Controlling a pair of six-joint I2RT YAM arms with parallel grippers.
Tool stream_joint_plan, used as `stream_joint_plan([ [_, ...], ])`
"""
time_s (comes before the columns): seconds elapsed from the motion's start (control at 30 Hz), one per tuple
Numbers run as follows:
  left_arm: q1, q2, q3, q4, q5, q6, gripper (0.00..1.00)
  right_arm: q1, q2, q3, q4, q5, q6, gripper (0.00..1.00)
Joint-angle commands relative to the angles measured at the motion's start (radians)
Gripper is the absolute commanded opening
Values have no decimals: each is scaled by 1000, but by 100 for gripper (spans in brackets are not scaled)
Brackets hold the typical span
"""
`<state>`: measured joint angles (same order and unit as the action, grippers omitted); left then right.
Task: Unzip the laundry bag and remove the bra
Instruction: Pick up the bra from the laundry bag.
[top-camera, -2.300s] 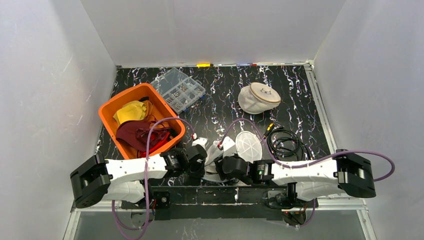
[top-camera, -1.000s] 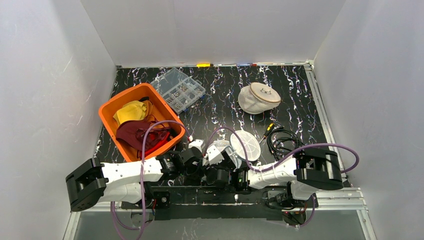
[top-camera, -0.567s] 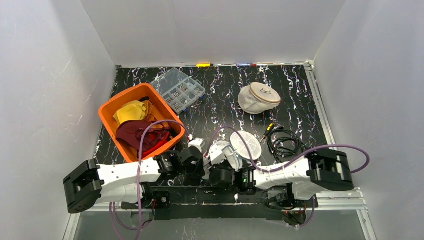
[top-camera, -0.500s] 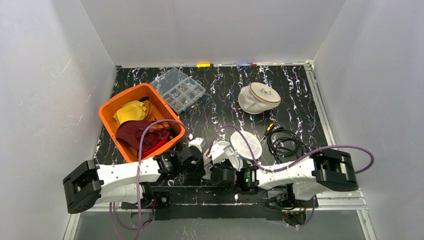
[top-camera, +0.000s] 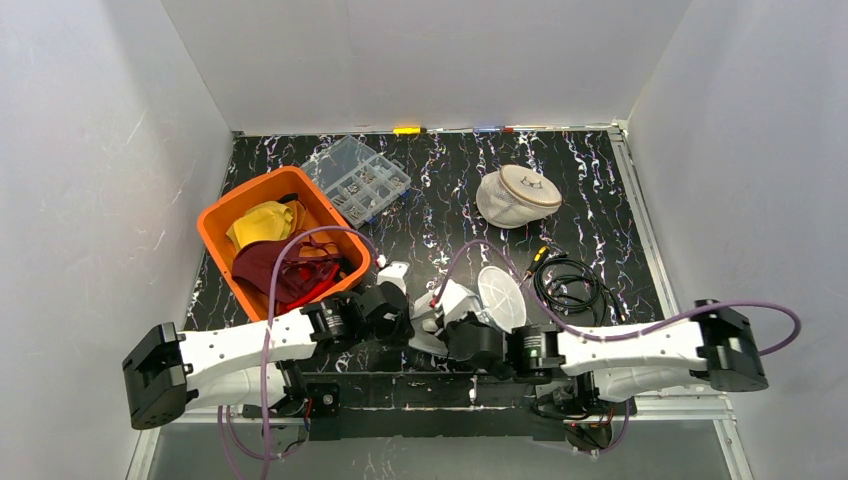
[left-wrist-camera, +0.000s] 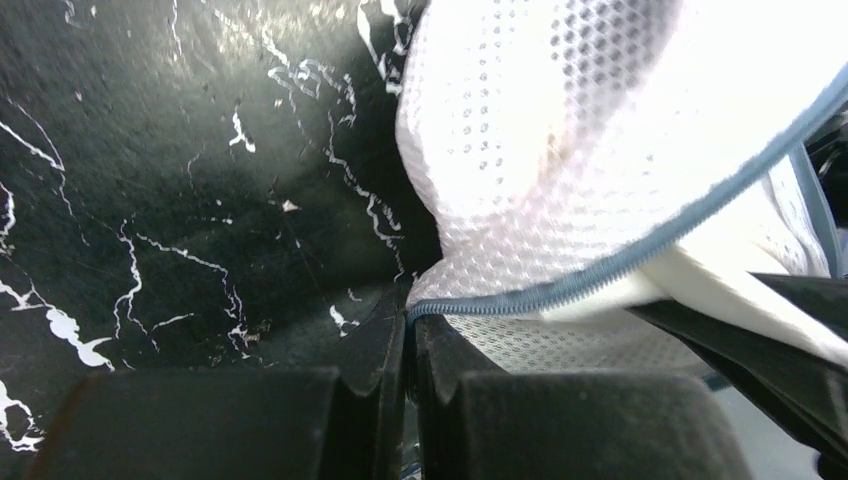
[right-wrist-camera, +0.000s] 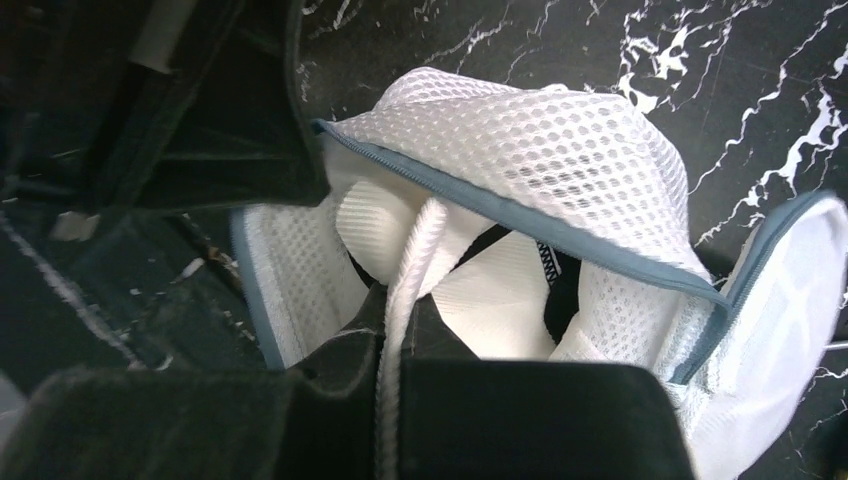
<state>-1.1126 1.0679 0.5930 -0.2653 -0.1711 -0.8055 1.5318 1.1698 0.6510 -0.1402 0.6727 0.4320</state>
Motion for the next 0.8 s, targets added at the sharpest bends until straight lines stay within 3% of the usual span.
stream_joint_plan([
  [0.0, -3, -5, 61, -119, -119, 41, 0, -5, -160, 30, -55, -11, -16, 1],
  [0.3, -1, 26, 58, -112, -100, 36, 0, -13, -242, -24, -96, -14, 25, 5],
  [0.43, -1, 36, 55, -111, -99, 33, 0, -12, -267, -47, -58, -23, 29, 1],
  [0.77, 15, 126, 166, -166, -138, 52, 0, -13, -280, 80, -79, -283, -123, 1],
])
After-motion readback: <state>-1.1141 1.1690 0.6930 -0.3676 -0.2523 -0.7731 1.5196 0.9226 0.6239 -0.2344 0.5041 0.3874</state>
